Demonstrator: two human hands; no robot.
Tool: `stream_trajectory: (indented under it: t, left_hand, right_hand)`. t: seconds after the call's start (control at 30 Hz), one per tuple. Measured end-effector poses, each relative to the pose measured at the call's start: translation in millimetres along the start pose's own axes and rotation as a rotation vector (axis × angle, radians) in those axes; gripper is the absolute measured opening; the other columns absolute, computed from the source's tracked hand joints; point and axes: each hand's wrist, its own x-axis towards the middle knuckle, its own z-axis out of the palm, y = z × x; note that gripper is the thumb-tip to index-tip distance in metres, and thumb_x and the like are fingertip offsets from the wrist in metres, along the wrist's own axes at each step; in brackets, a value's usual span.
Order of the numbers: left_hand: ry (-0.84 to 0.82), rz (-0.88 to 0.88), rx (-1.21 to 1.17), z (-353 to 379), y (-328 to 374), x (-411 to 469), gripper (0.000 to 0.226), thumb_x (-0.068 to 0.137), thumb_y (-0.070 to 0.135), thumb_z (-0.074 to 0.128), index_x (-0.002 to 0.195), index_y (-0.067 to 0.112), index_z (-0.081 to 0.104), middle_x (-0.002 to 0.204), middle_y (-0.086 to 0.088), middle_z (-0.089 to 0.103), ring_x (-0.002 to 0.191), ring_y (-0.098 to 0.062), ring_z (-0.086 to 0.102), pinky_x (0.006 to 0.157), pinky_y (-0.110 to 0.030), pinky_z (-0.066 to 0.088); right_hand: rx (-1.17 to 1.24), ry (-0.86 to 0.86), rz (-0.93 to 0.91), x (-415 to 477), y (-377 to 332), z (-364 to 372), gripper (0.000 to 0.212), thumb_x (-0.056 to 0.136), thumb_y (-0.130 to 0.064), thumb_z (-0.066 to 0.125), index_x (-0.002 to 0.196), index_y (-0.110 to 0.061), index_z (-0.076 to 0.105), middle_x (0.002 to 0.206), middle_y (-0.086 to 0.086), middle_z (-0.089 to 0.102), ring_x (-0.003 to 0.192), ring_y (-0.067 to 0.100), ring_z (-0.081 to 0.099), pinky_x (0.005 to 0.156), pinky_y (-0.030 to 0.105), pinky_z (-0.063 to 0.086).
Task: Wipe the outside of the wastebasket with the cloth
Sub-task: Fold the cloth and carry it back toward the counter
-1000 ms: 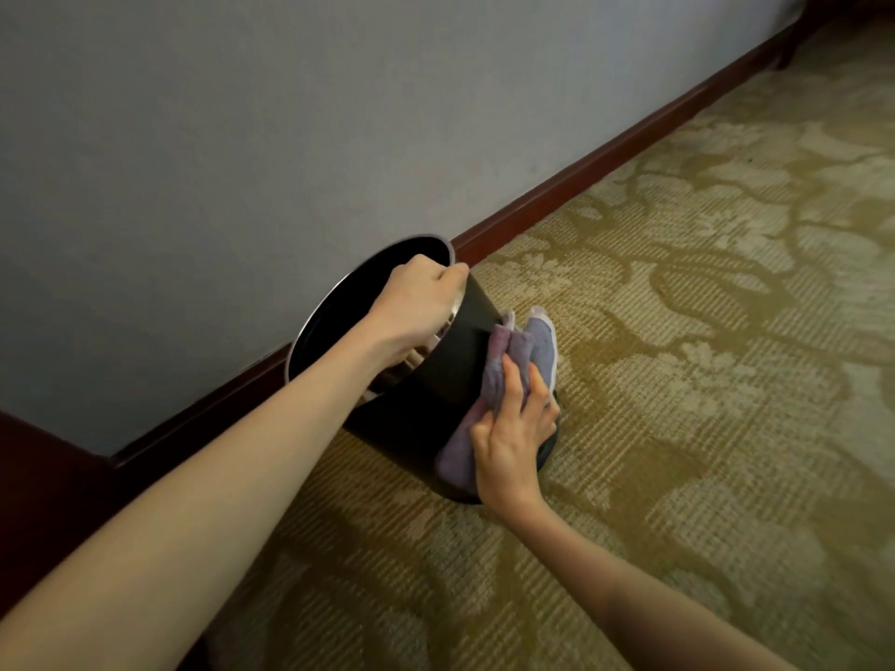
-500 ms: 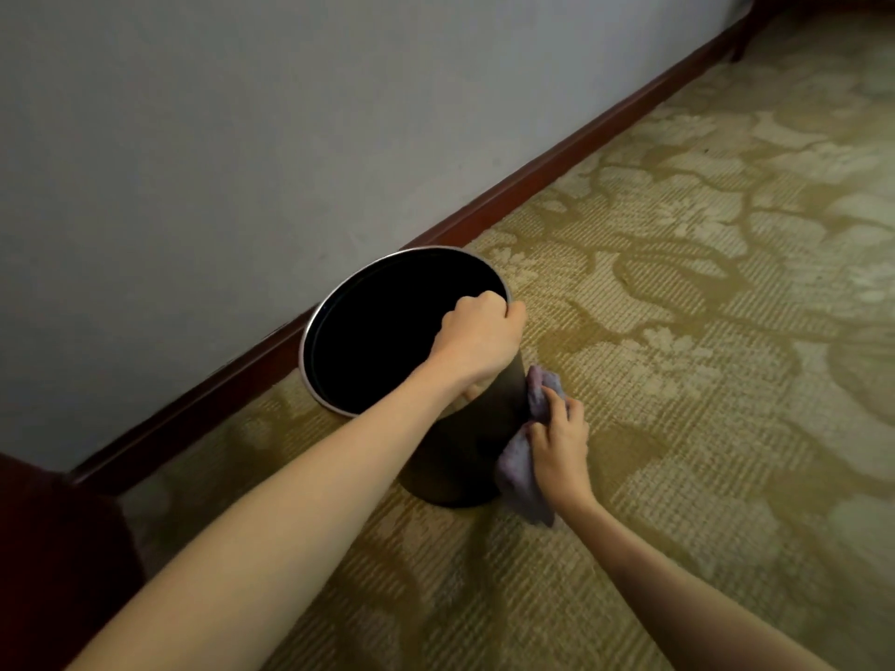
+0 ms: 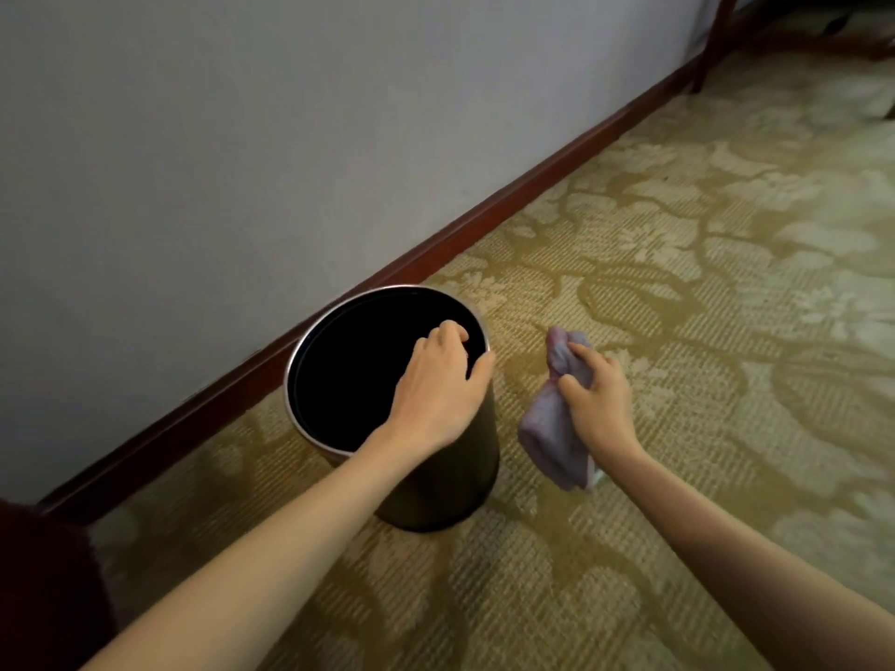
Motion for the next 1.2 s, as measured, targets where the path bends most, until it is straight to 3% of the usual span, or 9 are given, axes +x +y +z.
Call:
stream_trajectory:
  t: [0.2,0.27,0.37,0.53,0.67,0.77,0.9,1.1,1.2]
  left_hand:
    - [-0.144,0.118,-0.363,-22.6,24.3,-4.6,0.05,0.087,0.04,0.063,0.126,0.014,0.048,0.118,0.003,0.047,0.112,-0.008,0.045,0.096,-0.022,0.038]
    - [-0.192,0.031,-0.55,-36.8,32.3,-0.9,0.06,0.083,0.035,0.07,0.134,0.017,0.043,0.126,0.003,0.05,0.112,-0.001,0.048,0.095,-0.016,0.04]
    - [-0.224,-0.234,-0.822,-69.0,43.8,11.3,0.081,0.079,0.024,0.076,0.144,0.017,0.028,0.134,0.002,0.049,0.121,-0.01,0.051,0.101,-0.027,0.044]
    - [-0.209,-0.335,-0.882,-137.9,61.4,33.5,0.043,0.079,0.011,0.074,0.119,0.011,0.058,0.112,-0.003,0.071,0.104,-0.012,0.067,0.085,-0.021,0.054]
    - [-0.15,-0.357,-0.933,-201.5,80.0,45.9,0.027,0.077,0.011,0.071,0.098,0.025,0.064,0.09,0.015,0.076,0.085,0.005,0.068,0.067,-0.01,0.05]
    - [-0.094,-0.406,-1.005,-252.7,94.8,57.6,0.024,0.066,0.015,0.072,0.087,0.027,0.07,0.089,0.003,0.077,0.085,-0.011,0.072,0.069,-0.022,0.055]
    - [-0.051,-0.487,-1.155,-327.7,120.6,67.9,0.033,0.058,0.016,0.074,0.091,0.023,0.073,0.093,-0.009,0.077,0.089,-0.027,0.072,0.078,-0.04,0.058]
    - [-0.002,-0.551,-1.159,-446.9,163.2,78.3,0.022,0.079,-0.002,0.063,0.094,0.013,0.067,0.089,-0.009,0.075,0.081,-0.023,0.071,0.072,-0.037,0.057]
    - [0.014,-0.579,-1.184,-505.1,184.0,85.6,0.015,0.084,-0.001,0.06,0.094,0.009,0.065,0.084,-0.008,0.076,0.075,-0.021,0.072,0.067,-0.033,0.059]
  right_hand:
    - [0.098,0.021,0.002,32.3,-66.3,-12.2,0.046,0.088,-0.012,0.057,0.133,-0.011,0.053,0.136,0.012,0.052,0.127,0.026,0.047,0.1,0.026,0.033]
    - [0.166,0.023,0.031,38.9,-96.8,-12.4,0.045,0.088,-0.011,0.057,0.132,-0.01,0.053,0.137,0.013,0.052,0.128,0.026,0.047,0.107,0.037,0.037]
    - [0.271,0.022,0.116,42.6,-143.2,-13.0,0.044,0.087,-0.012,0.058,0.131,-0.01,0.053,0.136,0.013,0.051,0.125,0.026,0.05,0.106,0.044,0.041]
    - [0.397,-0.003,0.218,40.5,-220.7,-25.0,0.039,0.084,-0.013,0.06,0.122,-0.014,0.057,0.129,0.012,0.055,0.115,0.026,0.056,0.1,0.044,0.047]
    - [0.492,-0.039,0.287,34.7,-286.0,-39.7,0.034,0.082,-0.016,0.064,0.116,-0.013,0.06,0.119,0.011,0.062,0.109,0.027,0.06,0.098,0.047,0.048]
    - [0.523,-0.075,0.302,29.3,-338.9,-54.2,0.035,0.082,-0.024,0.065,0.115,-0.013,0.061,0.118,0.012,0.063,0.108,0.026,0.06,0.098,0.047,0.048]
    - [0.511,-0.185,0.292,21.6,-401.1,-79.6,0.035,0.081,-0.038,0.065,0.11,-0.018,0.062,0.12,0.012,0.059,0.109,0.023,0.059,0.095,0.041,0.049]
    - [0.539,-0.343,0.407,22.1,-489.5,-125.8,0.034,0.089,-0.036,0.055,0.116,-0.015,0.06,0.123,0.009,0.061,0.109,0.021,0.059,0.088,0.033,0.048]
    - [0.59,-0.488,0.547,21.4,-533.1,-155.3,0.033,0.091,-0.044,0.053,0.106,-0.017,0.064,0.095,0.0,0.071,0.081,0.014,0.067,0.057,0.021,0.049]
